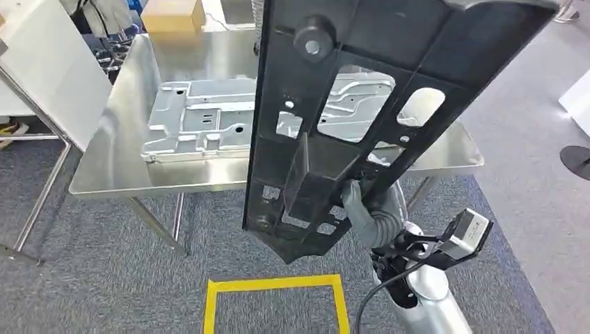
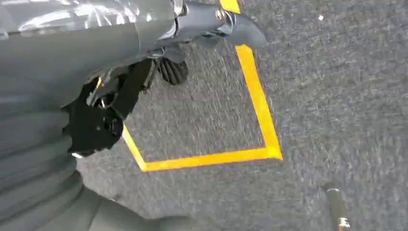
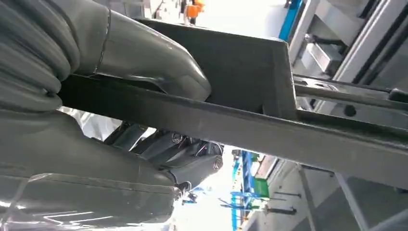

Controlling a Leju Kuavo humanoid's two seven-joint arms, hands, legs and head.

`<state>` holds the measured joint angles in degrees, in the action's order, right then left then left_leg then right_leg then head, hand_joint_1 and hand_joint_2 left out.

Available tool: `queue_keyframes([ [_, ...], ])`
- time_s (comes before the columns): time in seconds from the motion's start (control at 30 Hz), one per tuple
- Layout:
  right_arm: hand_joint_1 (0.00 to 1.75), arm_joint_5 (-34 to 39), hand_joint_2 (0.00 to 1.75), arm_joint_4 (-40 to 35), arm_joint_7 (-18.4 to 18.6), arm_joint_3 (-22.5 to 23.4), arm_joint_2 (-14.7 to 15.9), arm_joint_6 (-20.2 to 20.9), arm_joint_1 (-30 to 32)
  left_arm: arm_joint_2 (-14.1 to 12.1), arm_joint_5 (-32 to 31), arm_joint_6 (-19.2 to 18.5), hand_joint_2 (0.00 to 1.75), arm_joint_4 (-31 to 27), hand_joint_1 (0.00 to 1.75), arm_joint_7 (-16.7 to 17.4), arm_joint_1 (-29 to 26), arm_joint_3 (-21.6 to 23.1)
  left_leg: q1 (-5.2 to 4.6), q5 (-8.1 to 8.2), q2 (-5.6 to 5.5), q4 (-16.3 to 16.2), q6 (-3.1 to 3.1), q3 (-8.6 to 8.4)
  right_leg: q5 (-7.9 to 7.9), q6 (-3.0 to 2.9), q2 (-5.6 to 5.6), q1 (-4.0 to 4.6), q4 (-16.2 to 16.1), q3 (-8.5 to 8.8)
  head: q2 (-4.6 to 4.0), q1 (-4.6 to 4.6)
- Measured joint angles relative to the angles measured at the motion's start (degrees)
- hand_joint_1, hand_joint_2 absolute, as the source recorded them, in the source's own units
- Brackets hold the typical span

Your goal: Take the parts from the cabinet and place them on the table.

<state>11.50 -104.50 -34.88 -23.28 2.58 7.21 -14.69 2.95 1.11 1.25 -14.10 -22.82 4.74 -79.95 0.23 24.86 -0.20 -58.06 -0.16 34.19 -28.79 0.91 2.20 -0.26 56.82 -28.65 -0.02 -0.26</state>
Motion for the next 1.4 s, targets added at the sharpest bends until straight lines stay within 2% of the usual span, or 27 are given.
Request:
queue_keyframes([
  [0.1,1.75,-0.11,1.75,-0.09,0.00,0.18,0.00,-0.04,0.04,0.02,0.22,0.00,1.75,0.00,0.00,0.00,-0.07,0.00,0.35,0.48,0.04,0.70,1.20,-1.35,-0.91,0.70,-0.76,-0.05,2.06,-0.52,0.00,0.18],
  [0.13,1.75,-0.11,1.75,-0.22,-0.02,0.33,0.00,-0.04,-0.17,-0.02,0.15,0.00,1.75,-0.02,0.00,-0.02,-0.03,0.00,0.36,0.82,0.12,0.75,1.59,-1.66,-2.40,1.02,-1.31,-0.04,5.43,-2.46,0.02,0.61],
  [0.2,1.75,-0.13,1.75,-0.22,-0.04,0.48,0.00,0.02,0.02,-0.02,0.17,-0.04,1.75,-0.02,0.00,-0.20,-0.05,0.00,0.26,1.47,0.17,0.75,1.77,-2.20,-5.76,1.45,-1.53,-0.25,14.85,-8.47,0.02,0.57],
  [0.23,1.75,-0.13,1.75,-0.22,-0.02,0.50,0.00,0.04,0.14,-0.02,0.18,-0.09,1.75,-0.02,0.00,-0.26,-0.08,0.00,0.22,1.90,0.17,0.73,1.72,-2.57,-6.33,1.57,-1.54,-0.32,18.12,-11.06,0.00,0.74],
  [0.27,1.75,-0.13,1.75,-0.15,0.00,0.50,0.00,0.04,0.21,-0.02,0.17,-0.11,1.75,-0.02,0.00,-0.33,-0.11,0.00,0.21,2.29,0.16,0.73,1.70,-3.07,-5.69,1.54,-1.58,-0.38,18.81,-12.37,0.00,0.72],
  [0.33,1.75,-0.13,1.75,-0.15,0.00,0.55,0.00,0.04,0.18,-0.02,0.20,-0.13,1.75,-0.02,0.00,-0.35,-0.17,0.00,0.19,3.34,0.12,0.73,1.52,-4.60,-0.43,0.99,-1.61,-0.35,12.77,-11.24,0.00,0.77],
  [0.4,1.75,-0.13,1.75,-0.15,-0.02,0.68,0.00,0.11,0.16,0.00,0.17,-0.20,1.75,-0.02,0.00,-0.35,-0.14,0.00,0.09,4.52,0.14,0.85,1.19,-6.15,6.78,-0.22,-1.99,0.17,2.60,-8.07,0.00,0.85],
  [0.47,1.75,-0.15,1.75,-0.05,0.02,0.74,0.00,0.13,0.19,0.11,0.18,-0.20,1.75,-0.02,0.00,-0.33,-0.04,0.00,-0.02,5.04,0.19,0.98,0.48,-6.35,4.47,-0.70,-2.12,0.68,1.22,-8.04,0.00,0.78],
  [0.5,1.75,-0.26,1.75,-0.09,-0.02,0.81,0.00,0.11,0.30,0.02,0.15,-0.20,1.75,-0.04,0.00,-0.33,0.04,0.07,-0.08,5.17,0.35,1.20,0.19,-6.67,5.62,-0.90,-2.16,0.66,1.04,-7.95,0.00,0.90],
  [0.6,1.75,-0.31,1.75,-0.13,-0.06,0.96,-0.07,0.04,0.40,-0.20,0.17,-0.24,1.75,-0.07,0.00,-0.26,0.18,0.17,-0.05,5.08,0.37,-1.88,-0.55,-6.49,4.87,-1.64,-1.82,0.07,0.04,-5.63,0.00,0.92],
  [0.63,1.75,-0.35,1.75,-0.15,-0.11,0.96,-0.13,0.04,0.30,-0.17,0.17,-0.26,1.75,-0.07,0.00,-0.22,0.22,0.26,-0.02,5.42,0.30,-5.26,-0.86,-4.69,4.53,-2.14,-1.87,-0.02,-0.14,-4.99,0.00,0.35],
  [0.7,1.75,-0.44,1.75,-0.13,-0.11,0.94,-0.28,0.09,0.49,-0.20,0.15,-0.28,1.75,-0.07,0.00,-0.15,0.22,0.44,0.29,8.89,0.26,-13.56,-1.54,0.88,3.64,-2.38,-1.79,-0.01,-0.17,-4.19,0.02,0.31],
  [0.73,1.75,-0.48,1.75,-0.13,-0.09,0.96,-0.28,0.09,0.65,-0.22,0.15,-0.28,1.75,-0.07,0.00,-0.15,0.22,0.48,0.38,10.78,0.26,-16.38,-1.84,3.17,3.17,-2.36,-1.73,-0.02,-0.15,-3.78,0.00,0.39],
  [0.77,1.75,-0.48,1.75,-0.11,-0.07,0.96,-0.28,0.07,0.85,-0.22,0.15,-0.28,1.75,-0.07,0.00,-0.17,0.12,0.52,0.52,11.37,0.27,-17.31,-2.08,4.77,2.66,-2.27,-1.55,-0.05,-0.14,-3.17,0.00,0.28],
  [0.8,1.75,-0.48,1.75,-0.11,-0.07,0.96,-0.28,0.04,0.91,-0.22,0.15,-0.28,1.75,-0.07,0.00,-0.17,-0.02,0.55,0.63,10.51,0.28,-15.86,-2.16,5.03,2.16,-2.15,-1.38,-0.11,-0.12,-2.52,0.00,0.37],
  [0.83,1.75,-0.48,1.75,-0.11,-0.07,0.96,-0.28,0.04,0.94,-0.26,0.17,-0.28,1.75,-0.07,0.00,-0.15,-0.10,0.57,0.78,8.21,0.29,-12.63,-2.22,4.45,1.60,-1.99,-1.25,-0.18,-0.08,-1.79,0.00,0.31],
  [0.9,1.75,-0.48,1.75,-0.11,-0.09,0.96,-0.28,0.07,0.96,-0.28,0.17,-0.33,1.75,-0.07,0.00,-0.15,-0.18,0.59,1.02,0.59,0.34,-3.46,-2.11,2.06,0.26,-1.51,-1.22,-0.25,-0.03,-0.10,0.00,0.33],
  [0.93,1.75,-0.48,1.75,-0.07,-0.11,0.96,-0.28,0.07,0.97,-0.28,0.17,-0.33,1.75,-0.07,0.00,-0.15,-0.35,0.59,0.89,-1.78,0.42,-0.34,-1.89,2.05,-0.42,-1.09,-1.22,-0.02,0.43,0.25,0.00,0.17],
  [0.97,1.75,-0.52,1.75,0.00,-0.15,0.96,-0.28,0.09,1.17,-0.31,0.15,-0.37,1.75,-0.07,0.00,-0.11,-0.29,0.63,0.69,0.40,0.50,-0.70,-1.03,1.91,-0.83,-0.72,-1.06,-0.01,0.38,0.24,0.00,0.18],
  [1.0,1.75,-0.59,1.75,0.02,-0.06,0.96,-0.28,0.09,1.25,-0.33,0.11,-0.39,1.75,-0.07,0.00,-0.07,-0.21,0.72,0.52,-0.92,0.44,-0.75,-0.66,1.55,-1.24,-0.23,-1.07,-0.05,0.28,0.38,0.00,0.20],
  [1.07,1.75,-0.59,1.75,0.04,-0.11,1.01,-0.28,0.11,1.33,-0.37,0.24,-0.37,1.75,-0.07,0.00,-0.07,-0.15,0.76,0.50,-0.29,0.37,-0.54,0.23,1.05,-1.29,0.29,-1.15,-0.08,0.65,0.99,0.00,0.20],
  [1.13,1.75,-0.88,1.75,0.02,-0.20,1.01,-0.28,0.07,1.28,-0.37,0.17,-0.39,1.75,-0.07,0.00,-0.07,-0.13,0.81,0.73,0.01,0.36,0.08,0.86,-0.15,-1.52,0.65,-1.53,-0.29,4.94,-1.11,0.00,0.42],
  [1.23,1.75,-2.42,1.75,0.02,-0.15,1.03,-0.28,-0.43,1.73,-0.46,0.15,-0.37,1.75,-0.07,0.00,-0.17,-0.09,0.81,0.64,1.12,0.38,0.13,1.28,-1.06,-6.33,1.32,-1.59,-0.47,17.07,-9.65,0.00,0.55],
  [1.27,1.75,-3.30,1.75,0.02,-0.02,1.01,-0.28,-0.92,2.03,-0.48,0.15,-0.35,1.75,-0.07,0.00,-0.17,-0.13,0.81,0.61,1.61,0.33,0.13,1.24,-1.64,-7.15,1.34,-1.61,-0.48,18.81,-11.60,0.00,0.50],
  [1.3,1.75,-4.33,1.75,0.00,0.00,1.01,-0.28,-1.58,2.26,-0.48,0.18,-0.26,1.75,-0.07,0.00,-0.17,-0.18,0.81,0.59,2.10,0.23,0.13,1.20,-2.30,-6.36,1.23,-1.63,-0.47,17.95,-12.11,0.00,0.53],
  [1.33,1.75,-5.45,1.75,-0.26,0.02,1.01,-0.28,-2.43,2.50,-0.48,0.17,-0.02,1.75,-0.07,0.00,-0.17,-0.20,0.79,0.54,2.62,0.13,0.14,1.12,-3.01,-4.43,1.05,-1.66,-0.46,15.36,-11.72,0.00,0.55],
  [1.4,1.75,-6.82,1.75,-1.20,0.04,1.01,-0.28,-3.45,2.67,-0.44,0.17,0.11,1.75,-0.07,0.00,-0.15,-0.21,0.76,0.37,3.77,0.07,0.19,0.87,-4.72,2.78,0.03,-1.69,-0.09,6.04,-9.14,0.00,0.63],
])
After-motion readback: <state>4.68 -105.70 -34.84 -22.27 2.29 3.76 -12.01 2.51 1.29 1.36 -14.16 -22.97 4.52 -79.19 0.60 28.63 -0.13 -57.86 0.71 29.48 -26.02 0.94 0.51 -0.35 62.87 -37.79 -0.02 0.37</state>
